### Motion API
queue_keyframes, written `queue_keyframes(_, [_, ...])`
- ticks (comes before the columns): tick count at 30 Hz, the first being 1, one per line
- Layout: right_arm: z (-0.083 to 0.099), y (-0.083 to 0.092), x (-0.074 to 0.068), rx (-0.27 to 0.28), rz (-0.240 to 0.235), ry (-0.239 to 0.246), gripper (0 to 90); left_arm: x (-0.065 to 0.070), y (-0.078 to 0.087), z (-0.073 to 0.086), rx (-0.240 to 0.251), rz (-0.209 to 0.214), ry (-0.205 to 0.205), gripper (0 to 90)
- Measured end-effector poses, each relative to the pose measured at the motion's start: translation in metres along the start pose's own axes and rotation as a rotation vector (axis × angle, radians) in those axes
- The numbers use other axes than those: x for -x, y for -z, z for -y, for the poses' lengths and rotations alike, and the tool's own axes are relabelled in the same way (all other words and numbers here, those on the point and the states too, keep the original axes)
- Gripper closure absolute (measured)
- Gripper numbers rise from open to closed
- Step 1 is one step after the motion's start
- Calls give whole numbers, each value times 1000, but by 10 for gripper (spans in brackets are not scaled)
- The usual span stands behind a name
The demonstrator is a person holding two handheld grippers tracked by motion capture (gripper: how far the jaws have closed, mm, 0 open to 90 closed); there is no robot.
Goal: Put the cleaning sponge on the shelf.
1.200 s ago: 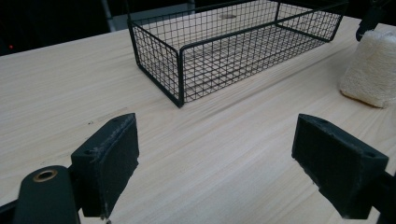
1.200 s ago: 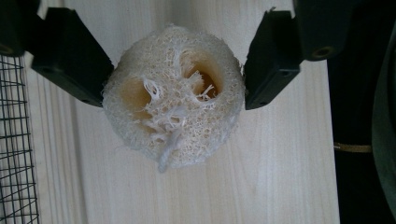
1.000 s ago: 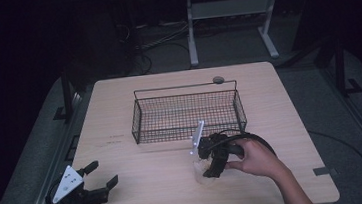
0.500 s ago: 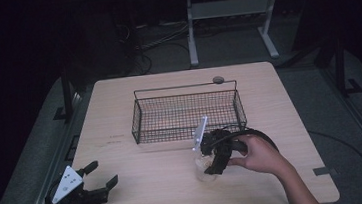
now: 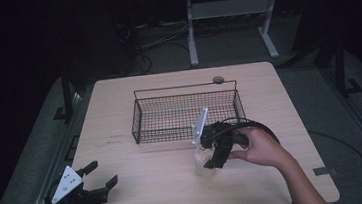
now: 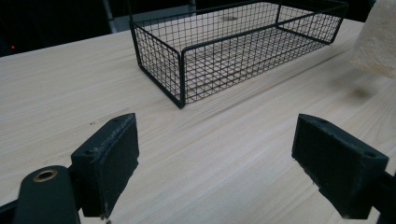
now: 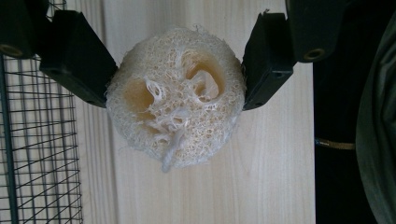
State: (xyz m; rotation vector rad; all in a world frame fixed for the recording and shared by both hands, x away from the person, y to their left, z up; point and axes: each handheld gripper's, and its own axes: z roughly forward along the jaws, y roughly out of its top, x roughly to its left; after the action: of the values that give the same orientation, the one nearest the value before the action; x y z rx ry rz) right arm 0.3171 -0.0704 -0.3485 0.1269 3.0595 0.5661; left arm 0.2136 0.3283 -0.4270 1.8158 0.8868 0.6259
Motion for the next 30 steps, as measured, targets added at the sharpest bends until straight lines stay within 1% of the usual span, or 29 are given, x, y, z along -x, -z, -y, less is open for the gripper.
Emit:
queue_keyframes(4, [-1,4,2,-2,0,-4,275,0,0,0,1,-1,1,141])
queue_keyframes(6, [-2,6,4,-11,5,4,275,0,0,0,2,-1,2,141])
queue_keyframes(10, [-5,11,6,-5,2,15,275,0,0,0,3,-1,2,141])
queue_keyframes(14, [-10,15,9,-20,6,19,275,-1,1,0,5,-2,3,141])
queue_keyframes(17, [-12,18,10,-8,8,21,275,-1,1,0,3,-2,3,141])
queue_keyframes(24, [-15,26,16,-10,1,17,275,-1,1,0,6,-1,1,141])
queue_keyframes(26, [-16,29,18,-16,8,21,275,-1,0,0,6,-2,0,141])
queue_keyframes(28, [-16,32,19,-8,3,18,276,-1,0,0,6,-1,1,141])
queue_keyframes(30, [-17,35,20,-6,8,24,276,-2,1,0,6,-2,2,141])
